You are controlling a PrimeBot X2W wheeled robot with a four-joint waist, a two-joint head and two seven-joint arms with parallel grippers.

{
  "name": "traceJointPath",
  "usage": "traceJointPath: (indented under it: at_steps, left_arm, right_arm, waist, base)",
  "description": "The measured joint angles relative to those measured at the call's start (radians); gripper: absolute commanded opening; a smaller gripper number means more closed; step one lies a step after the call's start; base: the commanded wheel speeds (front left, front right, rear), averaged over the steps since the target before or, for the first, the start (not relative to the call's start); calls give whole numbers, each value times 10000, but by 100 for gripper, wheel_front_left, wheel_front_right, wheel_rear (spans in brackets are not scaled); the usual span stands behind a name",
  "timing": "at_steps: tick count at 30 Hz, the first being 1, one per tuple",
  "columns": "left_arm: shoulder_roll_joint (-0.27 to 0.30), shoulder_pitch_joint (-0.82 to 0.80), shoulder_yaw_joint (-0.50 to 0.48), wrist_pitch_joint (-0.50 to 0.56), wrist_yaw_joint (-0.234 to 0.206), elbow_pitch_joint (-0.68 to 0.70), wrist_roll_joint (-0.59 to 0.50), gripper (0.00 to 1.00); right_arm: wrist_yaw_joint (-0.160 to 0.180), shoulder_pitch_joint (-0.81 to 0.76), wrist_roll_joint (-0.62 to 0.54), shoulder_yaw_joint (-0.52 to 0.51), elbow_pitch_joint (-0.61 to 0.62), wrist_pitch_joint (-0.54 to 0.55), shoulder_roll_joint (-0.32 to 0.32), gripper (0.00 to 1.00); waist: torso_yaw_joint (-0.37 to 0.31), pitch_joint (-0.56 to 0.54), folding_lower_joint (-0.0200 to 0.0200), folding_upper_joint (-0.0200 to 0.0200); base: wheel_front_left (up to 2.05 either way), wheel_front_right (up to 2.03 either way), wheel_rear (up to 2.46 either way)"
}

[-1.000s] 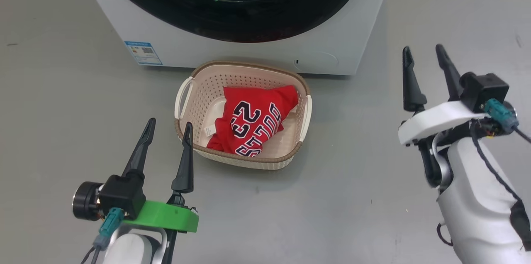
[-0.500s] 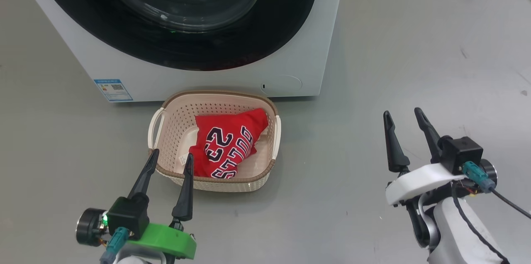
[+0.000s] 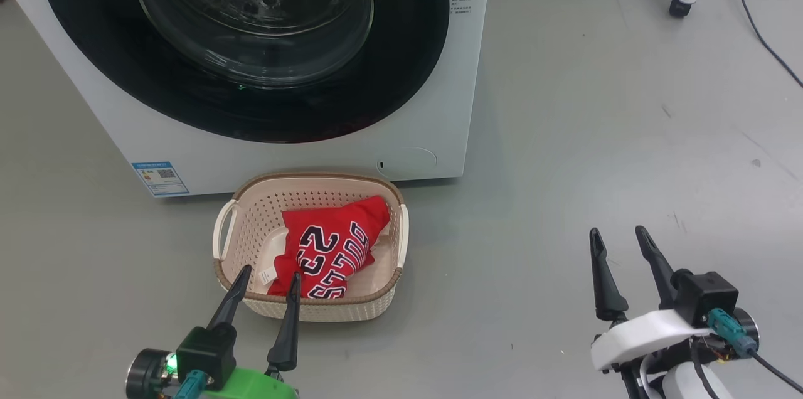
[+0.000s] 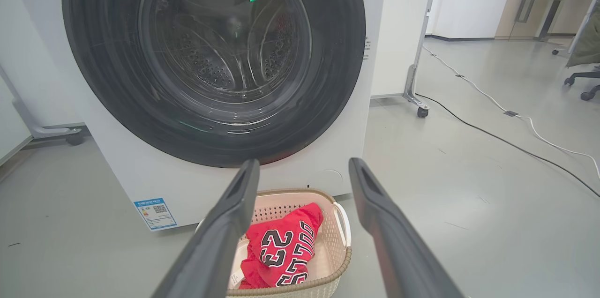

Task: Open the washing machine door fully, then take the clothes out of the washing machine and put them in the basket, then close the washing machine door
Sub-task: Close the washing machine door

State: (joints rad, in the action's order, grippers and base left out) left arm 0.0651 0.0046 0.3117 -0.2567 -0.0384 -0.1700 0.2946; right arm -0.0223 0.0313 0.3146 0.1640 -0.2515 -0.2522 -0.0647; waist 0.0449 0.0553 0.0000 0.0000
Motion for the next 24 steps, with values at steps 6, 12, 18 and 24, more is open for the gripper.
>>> traceJointPath:
  at_steps: [6,12,18,24]
  left_arm:
    - [27,177,25,2,6,-104,4,100]
    - [44,314,61,12,8,-136,35,100]
    - [44,366,115,88,10,-107,35,100]
    - [44,366,115,88,10,-73,35,100]
  right_arm:
    - [77,-586,2,4,184,0,38,100]
    - [92,-891,2,33,407,0,69,100]
    - [153,-1049,2,33,694,0,84,100]
    - [155,-1237,2,40,911,0,100,100]
  waist:
    - [-9,-281,0,0]
    - [-8,-516,0,0]
    - [17,-572,0,0]
    - [51,-574,0,0]
  base:
    - [0,0,0]
    - [0,0,0]
    - [0,0,0]
    - [0,0,0]
